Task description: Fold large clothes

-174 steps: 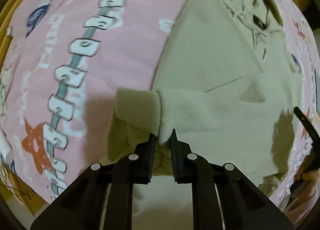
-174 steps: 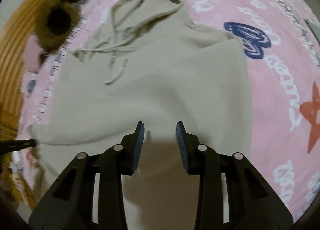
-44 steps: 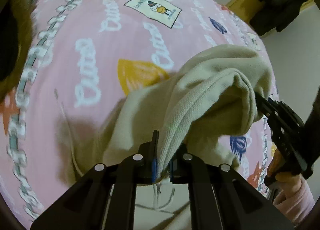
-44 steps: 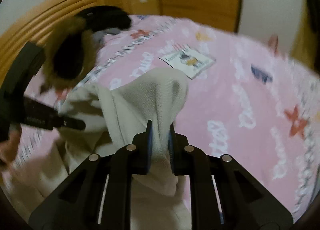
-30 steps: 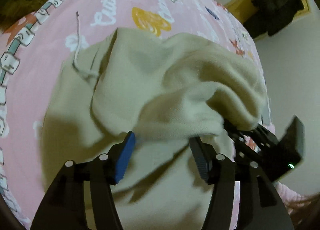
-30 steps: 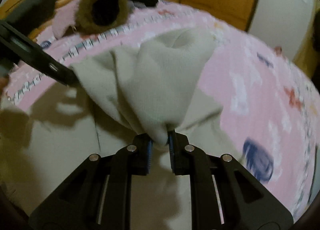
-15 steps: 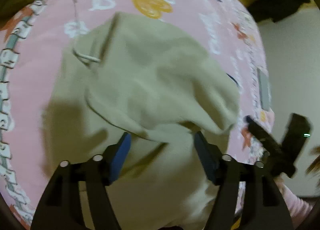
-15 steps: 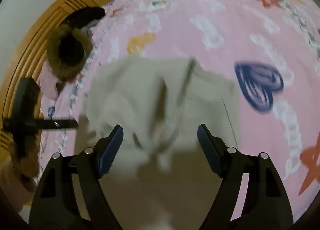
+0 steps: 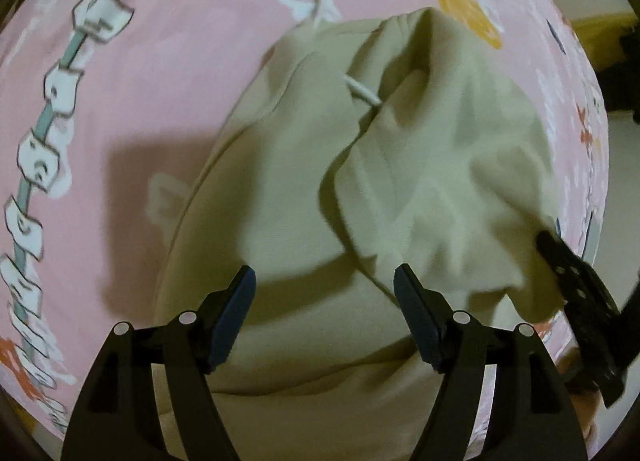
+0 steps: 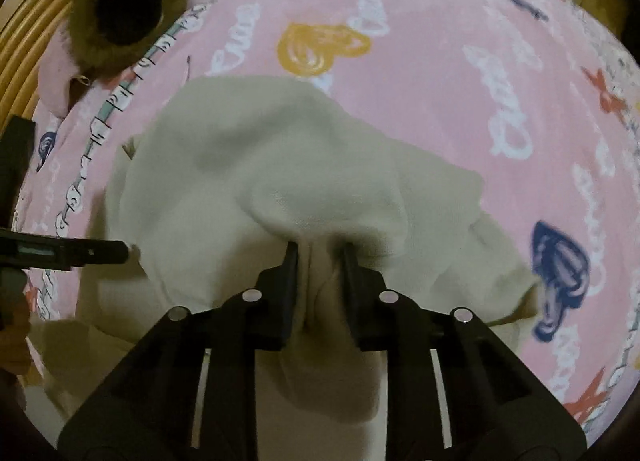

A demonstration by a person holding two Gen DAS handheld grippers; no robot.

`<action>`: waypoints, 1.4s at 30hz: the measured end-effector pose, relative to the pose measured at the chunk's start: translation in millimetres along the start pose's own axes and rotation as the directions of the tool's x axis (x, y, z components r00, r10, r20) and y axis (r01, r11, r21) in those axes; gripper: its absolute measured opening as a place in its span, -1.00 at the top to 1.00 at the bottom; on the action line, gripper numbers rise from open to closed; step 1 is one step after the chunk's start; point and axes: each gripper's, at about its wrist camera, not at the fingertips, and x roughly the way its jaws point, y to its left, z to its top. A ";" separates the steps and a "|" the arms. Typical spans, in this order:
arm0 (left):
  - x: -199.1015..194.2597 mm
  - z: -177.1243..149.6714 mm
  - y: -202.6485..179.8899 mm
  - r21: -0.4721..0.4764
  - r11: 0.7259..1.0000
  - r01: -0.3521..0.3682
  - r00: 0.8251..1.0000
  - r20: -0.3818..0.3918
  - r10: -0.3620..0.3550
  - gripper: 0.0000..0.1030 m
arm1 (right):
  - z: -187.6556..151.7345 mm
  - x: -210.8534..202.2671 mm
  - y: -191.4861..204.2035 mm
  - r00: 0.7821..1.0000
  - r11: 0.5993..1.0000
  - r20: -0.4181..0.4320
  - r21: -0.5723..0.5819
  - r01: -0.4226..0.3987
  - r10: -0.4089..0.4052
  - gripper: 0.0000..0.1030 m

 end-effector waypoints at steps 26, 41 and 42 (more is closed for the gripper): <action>-13.1 -73.3 3.5 -0.153 0.978 0.144 0.989 0.003 -0.145 -0.10 | -192.5 -111.1 128.1 0.853 0.816 0.492 -0.413 0.404 -0.173 0.67; -20.6 -76.0 21.5 0.003 0.981 0.195 0.981 -0.021 -0.195 -0.58 | -233.4 -59.8 132.1 0.950 0.977 0.291 -0.136 0.163 -0.118 -0.38; -23.5 -76.3 19.3 0.016 0.980 0.197 0.980 -0.021 -0.196 -0.60 | -235.4 -68.7 123.5 0.953 0.991 0.291 -0.071 0.110 -0.085 -0.38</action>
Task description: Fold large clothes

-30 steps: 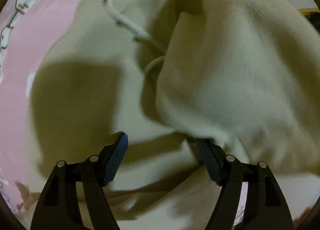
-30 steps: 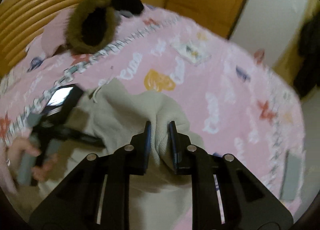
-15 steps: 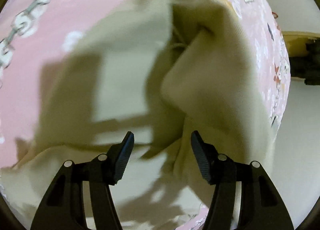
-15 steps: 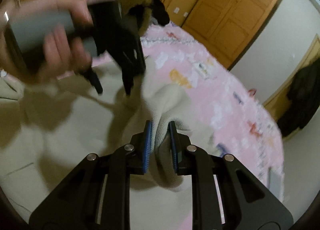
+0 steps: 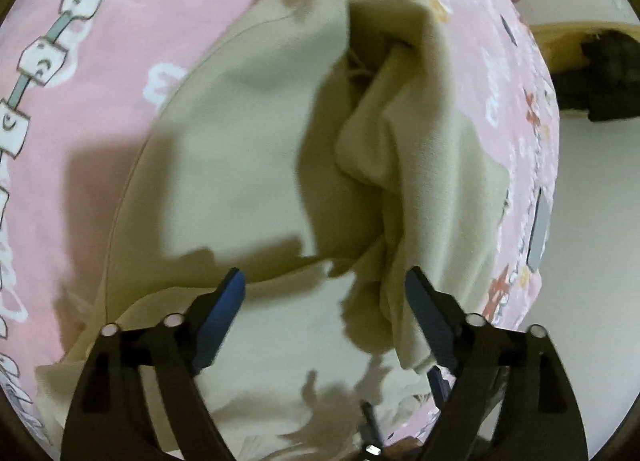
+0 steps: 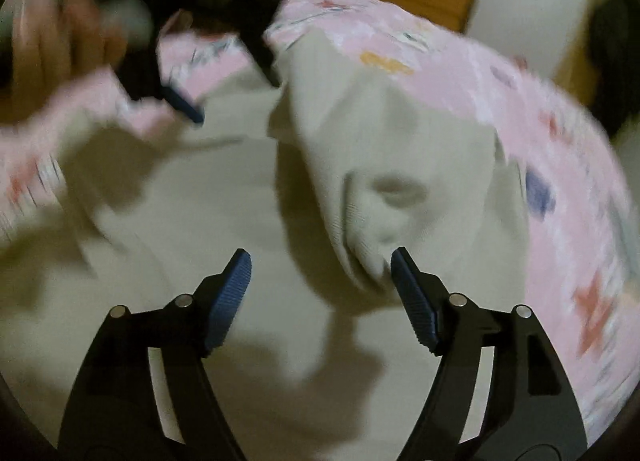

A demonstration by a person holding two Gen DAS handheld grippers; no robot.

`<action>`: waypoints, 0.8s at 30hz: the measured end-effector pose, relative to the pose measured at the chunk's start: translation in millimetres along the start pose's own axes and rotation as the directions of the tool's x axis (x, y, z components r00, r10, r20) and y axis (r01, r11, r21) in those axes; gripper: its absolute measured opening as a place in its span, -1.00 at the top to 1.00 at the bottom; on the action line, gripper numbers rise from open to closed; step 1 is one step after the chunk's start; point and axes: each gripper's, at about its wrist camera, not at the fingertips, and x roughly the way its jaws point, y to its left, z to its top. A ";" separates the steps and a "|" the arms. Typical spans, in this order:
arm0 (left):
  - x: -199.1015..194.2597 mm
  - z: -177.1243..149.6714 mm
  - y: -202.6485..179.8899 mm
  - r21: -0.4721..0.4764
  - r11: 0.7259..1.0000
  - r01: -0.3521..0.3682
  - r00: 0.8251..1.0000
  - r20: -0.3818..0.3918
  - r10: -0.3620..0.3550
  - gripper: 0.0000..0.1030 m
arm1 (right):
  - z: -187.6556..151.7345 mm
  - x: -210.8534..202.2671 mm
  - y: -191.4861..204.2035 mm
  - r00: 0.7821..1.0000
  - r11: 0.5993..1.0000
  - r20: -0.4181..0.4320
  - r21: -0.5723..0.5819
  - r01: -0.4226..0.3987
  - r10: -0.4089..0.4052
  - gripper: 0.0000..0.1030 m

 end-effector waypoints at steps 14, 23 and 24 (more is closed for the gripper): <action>31.8 35.7 -32.3 0.108 0.991 -0.080 0.996 -0.042 0.085 -0.38 | 28.7 81.5 -182.1 0.953 0.602 0.003 0.774 -0.194 0.302 -0.53; 11.1 17.9 -60.1 0.246 0.953 -0.177 0.983 0.087 0.160 0.89 | 68.3 97.3 -180.8 0.961 0.758 -0.048 0.625 -0.184 0.273 0.77; 1.6 14.2 -61.4 0.263 0.944 -0.197 0.978 0.114 0.173 0.89 | 73.8 91.7 -182.7 0.964 0.770 -0.028 0.607 -0.194 0.265 0.77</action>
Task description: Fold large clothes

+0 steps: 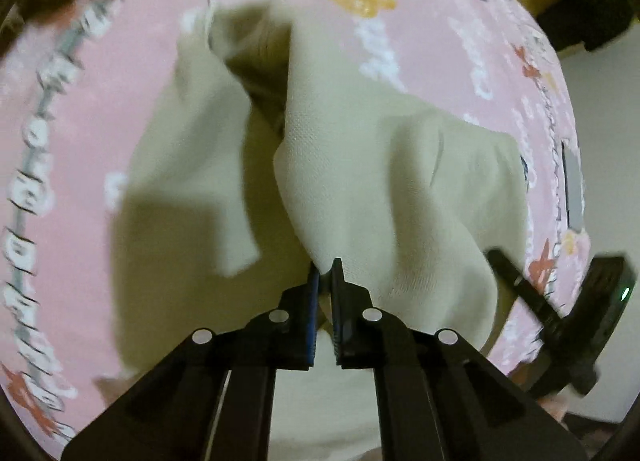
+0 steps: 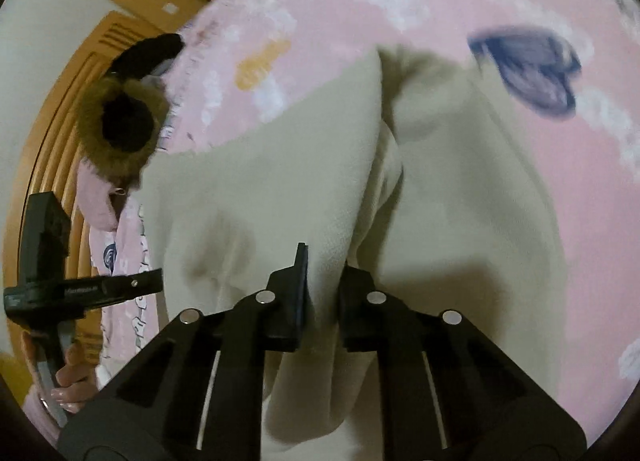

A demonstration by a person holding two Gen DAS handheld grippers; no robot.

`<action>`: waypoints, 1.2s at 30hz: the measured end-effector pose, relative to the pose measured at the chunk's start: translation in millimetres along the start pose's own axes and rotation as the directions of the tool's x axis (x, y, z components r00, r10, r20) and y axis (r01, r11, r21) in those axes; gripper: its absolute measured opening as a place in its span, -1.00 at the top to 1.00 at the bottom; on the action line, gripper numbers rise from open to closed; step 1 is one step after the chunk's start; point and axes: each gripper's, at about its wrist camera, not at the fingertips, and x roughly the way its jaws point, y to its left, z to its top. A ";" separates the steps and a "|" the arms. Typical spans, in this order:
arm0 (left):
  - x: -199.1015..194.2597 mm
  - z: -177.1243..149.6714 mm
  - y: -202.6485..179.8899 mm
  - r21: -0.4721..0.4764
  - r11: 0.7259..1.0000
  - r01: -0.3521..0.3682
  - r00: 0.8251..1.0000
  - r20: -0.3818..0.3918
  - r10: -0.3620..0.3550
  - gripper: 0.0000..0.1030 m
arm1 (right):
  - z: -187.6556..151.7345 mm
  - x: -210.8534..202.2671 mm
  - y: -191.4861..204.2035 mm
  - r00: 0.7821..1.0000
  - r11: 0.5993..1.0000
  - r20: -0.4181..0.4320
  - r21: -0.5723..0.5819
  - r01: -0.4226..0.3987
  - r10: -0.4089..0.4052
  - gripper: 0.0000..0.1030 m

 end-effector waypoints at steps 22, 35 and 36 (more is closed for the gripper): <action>-19.9 -21.5 58.6 -0.111 0.992 0.064 0.998 0.020 -0.062 0.46 | -68.7 -58.5 -14.0 0.992 0.999 0.120 -0.014 -0.048 0.050 0.42; -19.4 -13.6 -44.1 0.023 0.972 0.233 0.972 -0.026 -0.233 0.46 | -153.1 37.4 67.2 0.972 0.971 -0.187 -0.162 -0.174 0.143 0.43; -7.9 -11.8 -49.0 0.040 0.975 0.220 0.975 -0.048 -0.218 0.46 | -170.0 44.2 62.1 0.969 0.974 -0.213 -0.160 -0.158 0.122 0.44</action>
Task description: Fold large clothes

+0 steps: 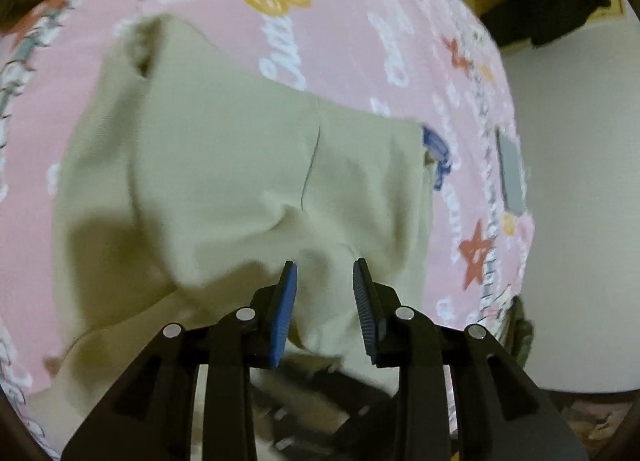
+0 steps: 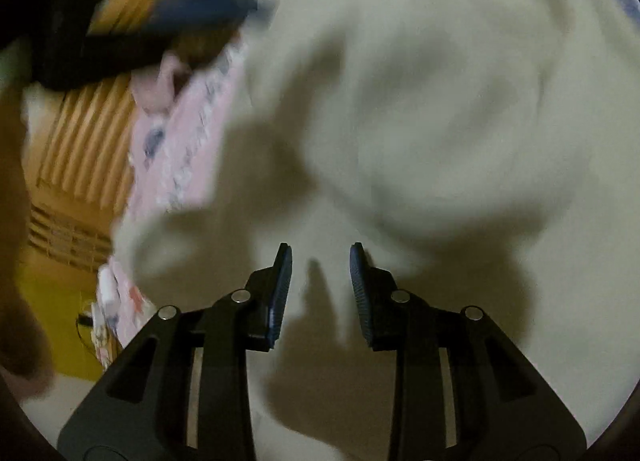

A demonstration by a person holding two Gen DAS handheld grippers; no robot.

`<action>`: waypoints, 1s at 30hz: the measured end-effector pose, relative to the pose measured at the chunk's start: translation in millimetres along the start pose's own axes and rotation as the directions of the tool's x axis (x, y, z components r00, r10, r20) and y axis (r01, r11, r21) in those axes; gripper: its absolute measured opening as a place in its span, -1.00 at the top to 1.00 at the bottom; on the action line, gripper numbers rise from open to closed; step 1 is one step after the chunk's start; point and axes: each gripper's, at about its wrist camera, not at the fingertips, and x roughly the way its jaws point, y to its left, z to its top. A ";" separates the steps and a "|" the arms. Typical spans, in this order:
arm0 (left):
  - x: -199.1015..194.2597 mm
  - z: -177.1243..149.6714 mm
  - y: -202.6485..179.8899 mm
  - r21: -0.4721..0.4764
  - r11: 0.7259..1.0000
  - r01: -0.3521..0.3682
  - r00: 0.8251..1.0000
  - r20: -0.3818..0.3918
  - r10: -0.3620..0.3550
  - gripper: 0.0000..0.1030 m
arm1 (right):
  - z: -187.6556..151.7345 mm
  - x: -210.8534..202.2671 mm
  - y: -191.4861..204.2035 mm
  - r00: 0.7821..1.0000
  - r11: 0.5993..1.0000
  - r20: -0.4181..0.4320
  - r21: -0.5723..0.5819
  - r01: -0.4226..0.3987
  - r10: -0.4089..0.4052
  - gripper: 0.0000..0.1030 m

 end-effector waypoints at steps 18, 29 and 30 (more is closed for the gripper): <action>91.1 -98.5 33.1 0.044 0.980 -0.194 0.961 -0.191 0.199 0.46 | 52.6 -80.2 -60.4 0.957 0.971 0.201 0.158 0.178 -0.208 0.46; 22.2 -88.8 -10.7 0.048 0.987 -0.151 0.989 0.015 0.150 0.32 | 17.8 -70.7 -87.2 0.936 0.930 0.177 0.270 0.250 -0.303 0.46; 18.3 -80.3 -16.7 0.048 0.989 -0.139 0.990 0.035 0.138 0.23 | 14.7 -72.3 -89.0 0.939 0.928 0.185 0.296 0.228 -0.290 0.43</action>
